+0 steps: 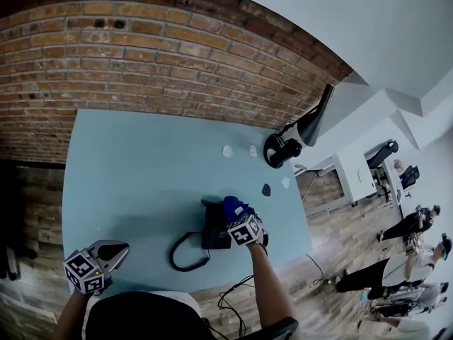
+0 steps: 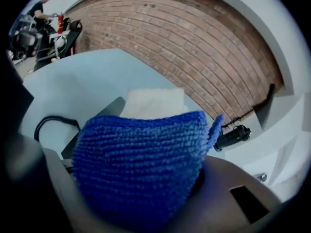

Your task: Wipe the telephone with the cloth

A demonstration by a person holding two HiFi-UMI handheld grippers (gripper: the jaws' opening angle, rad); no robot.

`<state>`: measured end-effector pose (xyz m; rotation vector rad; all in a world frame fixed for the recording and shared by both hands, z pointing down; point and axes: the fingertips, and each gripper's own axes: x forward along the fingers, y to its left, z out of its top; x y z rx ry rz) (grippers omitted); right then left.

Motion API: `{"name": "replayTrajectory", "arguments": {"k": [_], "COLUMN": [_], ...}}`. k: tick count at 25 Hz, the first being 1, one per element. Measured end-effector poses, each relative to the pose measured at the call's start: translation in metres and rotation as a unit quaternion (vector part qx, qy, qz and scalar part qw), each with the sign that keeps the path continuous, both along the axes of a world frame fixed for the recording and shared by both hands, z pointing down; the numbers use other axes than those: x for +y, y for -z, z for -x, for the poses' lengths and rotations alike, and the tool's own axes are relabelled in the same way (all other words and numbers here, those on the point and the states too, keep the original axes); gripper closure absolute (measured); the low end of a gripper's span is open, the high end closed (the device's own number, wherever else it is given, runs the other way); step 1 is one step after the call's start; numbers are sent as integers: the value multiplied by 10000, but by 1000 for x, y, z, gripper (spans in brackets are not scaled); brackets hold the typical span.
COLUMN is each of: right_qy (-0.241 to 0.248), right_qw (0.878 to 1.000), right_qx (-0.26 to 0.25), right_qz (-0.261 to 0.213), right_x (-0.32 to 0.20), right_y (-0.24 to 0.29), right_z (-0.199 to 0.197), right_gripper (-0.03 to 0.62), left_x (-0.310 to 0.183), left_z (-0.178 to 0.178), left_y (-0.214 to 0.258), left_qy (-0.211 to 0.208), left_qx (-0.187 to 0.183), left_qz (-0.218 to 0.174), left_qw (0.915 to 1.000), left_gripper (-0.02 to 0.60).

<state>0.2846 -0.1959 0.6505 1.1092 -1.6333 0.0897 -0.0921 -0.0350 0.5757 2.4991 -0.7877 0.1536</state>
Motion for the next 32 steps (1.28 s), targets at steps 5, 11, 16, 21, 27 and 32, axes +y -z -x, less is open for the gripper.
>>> {"name": "replayTrajectory", "arguments": {"k": [5, 11, 16, 21, 27, 32], "right_qy": [643, 594, 403, 333, 252, 174], "right_qw": [9962, 9977, 9991, 9994, 9996, 9996], "right_qx": [592, 291, 77, -45, -160, -223], "right_qz": [62, 135, 37, 19, -2, -40], "right_x": [5, 13, 19, 27, 34, 38], "right_y": [-10, -13, -17, -20, -22, -25], "right_z": [13, 14, 15, 15, 15, 16], "right_gripper": [533, 534, 534, 534, 534, 534], "left_x": [-1, -1, 0, -1, 2, 3], "left_z": [17, 12, 4, -1, -4, -5], "left_y": [-3, -4, -4, -4, -6, -8], "left_qy": [180, 105, -8, -97, -122, -143], "left_qx": [43, 89, 107, 95, 92, 88], "left_qz": [100, 165, 153, 134, 153, 176], "left_qw": [9998, 9998, 9998, 9998, 9998, 9997], "left_gripper": [555, 555, 555, 555, 555, 555]}}
